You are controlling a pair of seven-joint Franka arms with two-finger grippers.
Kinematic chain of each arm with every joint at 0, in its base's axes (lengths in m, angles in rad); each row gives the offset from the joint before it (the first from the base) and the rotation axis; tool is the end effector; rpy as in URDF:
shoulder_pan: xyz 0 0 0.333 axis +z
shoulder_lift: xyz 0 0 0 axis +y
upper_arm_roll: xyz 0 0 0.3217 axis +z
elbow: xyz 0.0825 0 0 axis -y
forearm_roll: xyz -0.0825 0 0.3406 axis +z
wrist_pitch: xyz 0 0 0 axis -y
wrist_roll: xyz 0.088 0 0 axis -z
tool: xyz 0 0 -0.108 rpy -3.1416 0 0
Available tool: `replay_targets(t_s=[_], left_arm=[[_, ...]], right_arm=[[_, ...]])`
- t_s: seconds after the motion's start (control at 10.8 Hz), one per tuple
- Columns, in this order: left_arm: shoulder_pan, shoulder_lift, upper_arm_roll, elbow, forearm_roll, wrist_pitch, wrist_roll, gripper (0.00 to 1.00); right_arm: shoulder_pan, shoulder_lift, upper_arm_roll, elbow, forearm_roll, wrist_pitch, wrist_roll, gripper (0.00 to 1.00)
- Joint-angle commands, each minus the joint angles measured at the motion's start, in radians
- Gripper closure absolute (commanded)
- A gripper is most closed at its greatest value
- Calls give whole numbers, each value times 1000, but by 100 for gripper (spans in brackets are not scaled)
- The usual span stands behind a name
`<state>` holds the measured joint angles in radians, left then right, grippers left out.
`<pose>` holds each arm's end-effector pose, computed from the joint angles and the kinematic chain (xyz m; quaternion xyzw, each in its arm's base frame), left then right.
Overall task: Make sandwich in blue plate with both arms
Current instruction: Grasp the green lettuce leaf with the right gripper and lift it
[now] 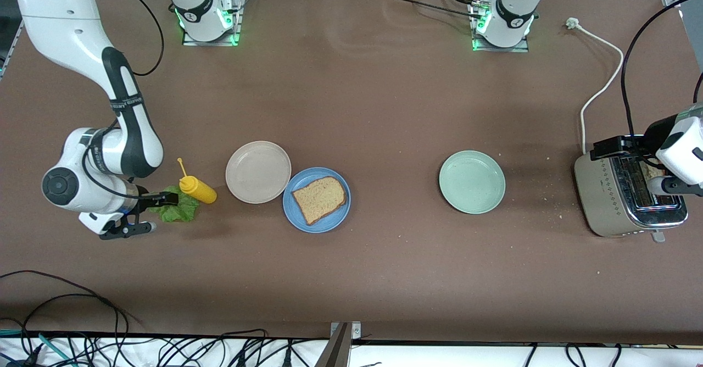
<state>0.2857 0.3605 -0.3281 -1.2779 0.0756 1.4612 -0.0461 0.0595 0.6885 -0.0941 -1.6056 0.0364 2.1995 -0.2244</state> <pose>0.6005 0.0202 0.5510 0.9966 0.0083 -0.0801 0.0163 0.6555 -0.0123 0.2511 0.9945 0.0926 -0.0474 0.0101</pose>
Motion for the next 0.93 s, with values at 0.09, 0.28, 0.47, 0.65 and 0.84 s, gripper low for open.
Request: replay_targets(t_s=[0.09,0.28,0.47,0.65,0.84], left_arm=[[10,-20,-9,-18,16,2,28,0],[10,-21,-9,-18,16,1,28,0],[10,-25,-9,-18,16,1,26,0],[10,-25,-11,-20,18,-1,28,0],[10,-23,-11,-20,18,-1,28,0]], right_arm=[[-6,63,2,-4,2,97,-55,0],[-7,62,2,-4,2,95,-85,21],[-7,39,2,-7,5,86,-131,68],[-7,-45,2,-77,5,86,-131,100],[-7,-102,2,-115,5,86,-131,100]])
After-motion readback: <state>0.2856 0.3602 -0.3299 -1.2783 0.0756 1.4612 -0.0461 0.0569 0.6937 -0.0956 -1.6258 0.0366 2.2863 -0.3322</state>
